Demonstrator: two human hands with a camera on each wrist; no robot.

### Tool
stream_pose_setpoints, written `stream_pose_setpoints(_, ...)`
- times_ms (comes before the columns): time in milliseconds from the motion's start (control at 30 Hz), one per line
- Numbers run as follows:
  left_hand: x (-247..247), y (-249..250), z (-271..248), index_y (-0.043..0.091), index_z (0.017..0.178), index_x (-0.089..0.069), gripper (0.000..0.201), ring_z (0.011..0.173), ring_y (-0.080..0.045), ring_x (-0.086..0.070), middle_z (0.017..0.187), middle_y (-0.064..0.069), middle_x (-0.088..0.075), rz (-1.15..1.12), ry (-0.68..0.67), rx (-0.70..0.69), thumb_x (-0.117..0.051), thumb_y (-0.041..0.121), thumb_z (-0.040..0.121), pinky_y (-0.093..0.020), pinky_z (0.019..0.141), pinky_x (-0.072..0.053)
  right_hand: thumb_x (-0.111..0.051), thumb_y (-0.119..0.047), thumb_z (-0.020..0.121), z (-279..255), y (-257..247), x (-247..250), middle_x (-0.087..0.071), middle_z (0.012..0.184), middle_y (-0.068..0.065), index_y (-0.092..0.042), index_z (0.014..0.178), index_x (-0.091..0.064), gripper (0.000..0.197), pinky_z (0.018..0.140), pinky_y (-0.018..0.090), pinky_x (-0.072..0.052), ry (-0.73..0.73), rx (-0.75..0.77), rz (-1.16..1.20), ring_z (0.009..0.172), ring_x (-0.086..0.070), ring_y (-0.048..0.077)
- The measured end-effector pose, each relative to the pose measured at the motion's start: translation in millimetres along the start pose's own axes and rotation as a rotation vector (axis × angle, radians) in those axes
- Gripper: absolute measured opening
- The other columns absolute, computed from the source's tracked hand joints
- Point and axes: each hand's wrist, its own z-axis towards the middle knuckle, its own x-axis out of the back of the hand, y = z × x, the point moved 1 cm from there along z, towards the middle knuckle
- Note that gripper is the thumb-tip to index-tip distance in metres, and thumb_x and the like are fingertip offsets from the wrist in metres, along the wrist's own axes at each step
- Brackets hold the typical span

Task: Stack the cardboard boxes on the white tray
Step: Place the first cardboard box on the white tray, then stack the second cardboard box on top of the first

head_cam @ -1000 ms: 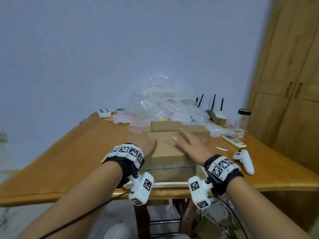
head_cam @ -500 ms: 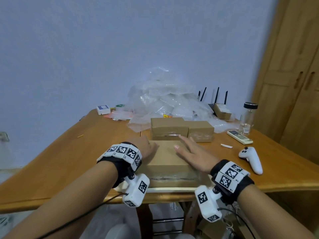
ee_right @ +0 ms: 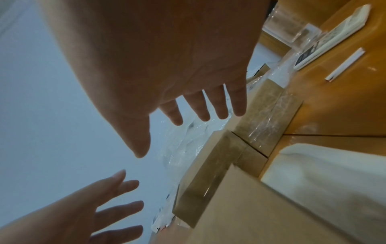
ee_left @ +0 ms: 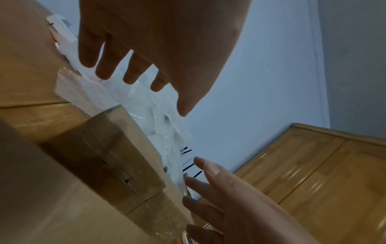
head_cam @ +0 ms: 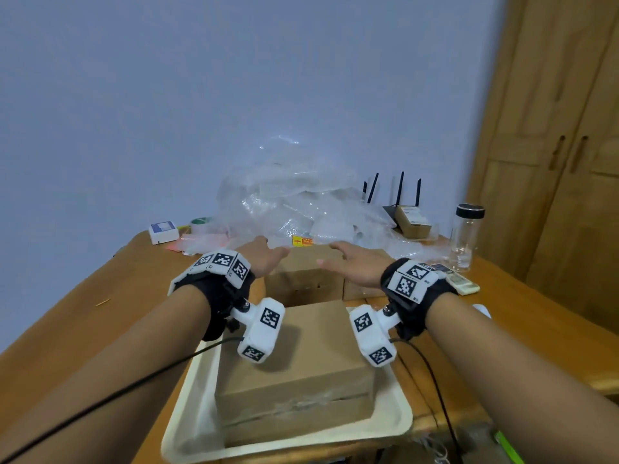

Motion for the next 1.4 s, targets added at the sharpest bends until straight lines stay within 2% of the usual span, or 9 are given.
stream_pose_setpoints(167,-14.1,5.2,31.5,0.009,0.16,-0.022,0.081,0.134,-0.038,-0.051,0.152,-0.019,-0.049,-0.05,-0.063,0.086,-0.045,0.055,0.097,-0.042,0.107,-0.045,-0.046,-0.058,0.101,30.1,7.0,4.2,-0.035,0.166,0.006,-0.021,0.161,-0.024,0.074,0.103,0.029,-0.029,-0.062,-0.038,-0.073,0.149,-0.038,0.026)
stream_pose_setpoints(367,-34.7,-0.4,49.9,0.007,0.153,-0.039,0.068,0.132,-0.035,-0.056,0.156,-0.017,-0.045,-0.044,-0.134,0.149,-0.041,0.052,0.101,-0.042,0.112,-0.043,-0.049,-0.056,0.099,56.0,25.3,-11.4,-0.026,0.17,0.006,-0.018,0.162,-0.021,0.078,0.118,0.036,-0.026,-0.074,-0.057,-0.046,0.154,-0.03,0.027)
stream_pose_setpoints(467,-40.2,-9.9,60.4,0.008,0.144,-0.051,0.064,0.109,-0.037,-0.07,0.145,-0.016,-0.055,-0.109,-0.155,0.171,-0.049,0.052,0.098,-0.043,0.1,-0.054,-0.052,-0.053,0.099,61.4,28.5,-12.9,-0.031,0.168,0.005,-0.019,0.16,-0.028,0.074,0.115,0.034,-0.028,-0.051,-0.051,0.027,0.152,-0.032,0.027)
stream_pose_setpoints(667,-30.0,-15.6,59.6,0.002,0.115,-0.067,0.049,0.095,-0.037,-0.076,0.11,-0.02,-0.074,-0.127,-0.125,0.106,-0.061,0.043,0.089,-0.045,0.09,-0.061,-0.061,-0.056,0.093,61.4,23.4,-9.9,-0.042,0.161,0.003,-0.019,0.154,-0.042,0.073,0.109,0.033,-0.034,0.01,-0.037,0.134,0.145,-0.042,0.024)
stream_pose_setpoints(800,-3.1,-17.9,49.3,0.003,0.085,-0.069,0.04,0.076,-0.033,-0.073,0.082,-0.013,-0.072,-0.018,0.015,0.026,-0.059,0.042,0.078,-0.031,0.068,-0.055,-0.063,-0.062,0.088,53.1,9.5,-0.5,-0.049,0.156,0.0,-0.021,0.15,-0.049,0.075,0.108,0.031,-0.036,0.095,0.011,0.205,0.142,-0.048,0.02)
stream_pose_setpoints(933,30.6,-7.6,16.9,0.006,0.086,-0.072,0.036,0.077,-0.032,-0.074,0.082,-0.015,-0.075,-0.013,0.201,-0.063,-0.055,0.037,0.083,-0.035,0.069,-0.056,-0.065,-0.06,0.088,32.7,-12.9,14.4,-0.056,0.15,0.001,-0.016,0.146,-0.055,0.073,0.114,0.037,-0.041,0.178,0.098,0.298,0.137,-0.053,0.019)
stream_pose_setpoints(1133,58.3,-0.1,-24.8,0.012,0.067,-0.058,0.033,0.06,-0.027,-0.055,0.062,-0.006,-0.058,0.029,0.387,-0.138,-0.058,0.038,0.087,-0.027,0.054,-0.039,-0.064,-0.052,0.093,-18.3,-39.1,31.7,-0.063,0.103,-0.019,-0.025,0.112,-0.073,0.035,0.084,0.018,-0.036,0.285,0.164,0.342,0.104,-0.054,0.004)
stream_pose_setpoints(1300,61.0,-2.5,-70.7,0.009,0.077,-0.071,0.037,0.07,-0.031,-0.064,0.072,-0.01,-0.07,0.072,0.426,-0.175,-0.06,0.043,0.085,-0.028,0.059,-0.04,-0.064,-0.047,0.095,-70.1,-48.1,29.5,-0.07,0.126,0.0,-0.012,0.124,-0.071,0.046,0.092,0.024,-0.035,0.351,0.204,0.338,0.118,-0.06,0.016)
stream_pose_setpoints(1400,57.3,-6.9,-98.5,0.009,0.074,-0.069,0.039,0.072,-0.033,-0.068,0.067,-0.011,-0.069,0.074,0.472,-0.21,-0.061,0.046,0.081,-0.029,0.058,-0.044,-0.065,-0.052,0.093,-95.7,-45.8,18.0,-0.06,0.144,-0.001,-0.015,0.144,-0.058,0.063,0.1,0.025,-0.034,0.381,0.205,0.354,0.135,-0.053,0.017)
